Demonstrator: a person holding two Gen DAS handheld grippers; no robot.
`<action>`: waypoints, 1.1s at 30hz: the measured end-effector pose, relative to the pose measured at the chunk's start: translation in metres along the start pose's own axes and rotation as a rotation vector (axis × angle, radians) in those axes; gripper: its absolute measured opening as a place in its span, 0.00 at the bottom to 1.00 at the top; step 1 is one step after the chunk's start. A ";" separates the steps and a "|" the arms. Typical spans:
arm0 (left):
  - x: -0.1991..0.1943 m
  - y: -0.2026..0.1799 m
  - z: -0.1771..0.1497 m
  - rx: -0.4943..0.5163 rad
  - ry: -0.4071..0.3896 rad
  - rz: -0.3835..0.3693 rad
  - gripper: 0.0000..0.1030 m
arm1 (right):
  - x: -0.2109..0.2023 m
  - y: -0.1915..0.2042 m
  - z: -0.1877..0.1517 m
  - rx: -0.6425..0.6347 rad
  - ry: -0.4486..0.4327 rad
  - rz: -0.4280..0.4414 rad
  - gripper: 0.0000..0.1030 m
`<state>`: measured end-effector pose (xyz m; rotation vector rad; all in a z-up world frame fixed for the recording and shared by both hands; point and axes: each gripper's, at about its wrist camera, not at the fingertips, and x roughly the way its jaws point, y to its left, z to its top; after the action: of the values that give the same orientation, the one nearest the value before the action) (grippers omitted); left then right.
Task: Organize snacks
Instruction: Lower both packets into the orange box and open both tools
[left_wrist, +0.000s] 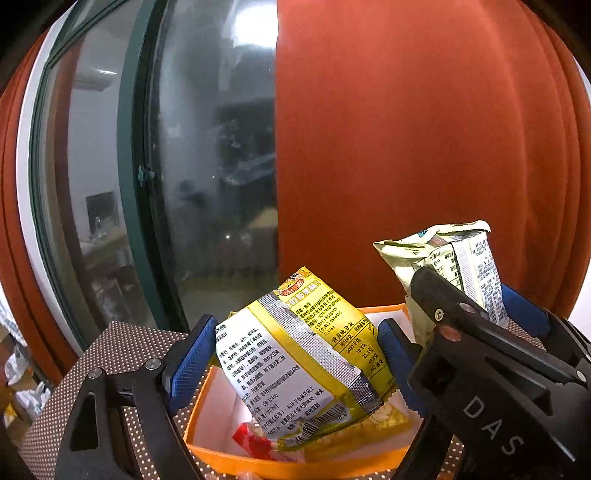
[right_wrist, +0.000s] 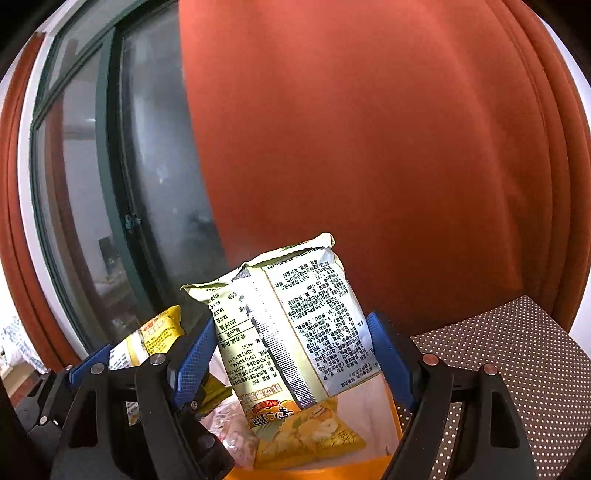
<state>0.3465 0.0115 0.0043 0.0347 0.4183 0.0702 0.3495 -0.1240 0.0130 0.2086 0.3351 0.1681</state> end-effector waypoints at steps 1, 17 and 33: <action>0.001 -0.007 -0.002 0.003 0.008 0.000 0.86 | 0.008 -0.003 -0.001 0.010 0.005 0.006 0.80; 0.106 -0.010 -0.038 0.001 0.290 -0.006 0.89 | 0.108 -0.023 -0.036 0.027 0.205 -0.105 0.80; 0.103 0.002 -0.059 0.048 0.324 0.017 0.98 | 0.142 0.003 -0.061 -0.018 0.341 -0.113 0.80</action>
<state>0.4168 0.0221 -0.0910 0.0750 0.7433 0.0827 0.4602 -0.0825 -0.0863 0.1423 0.6829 0.0948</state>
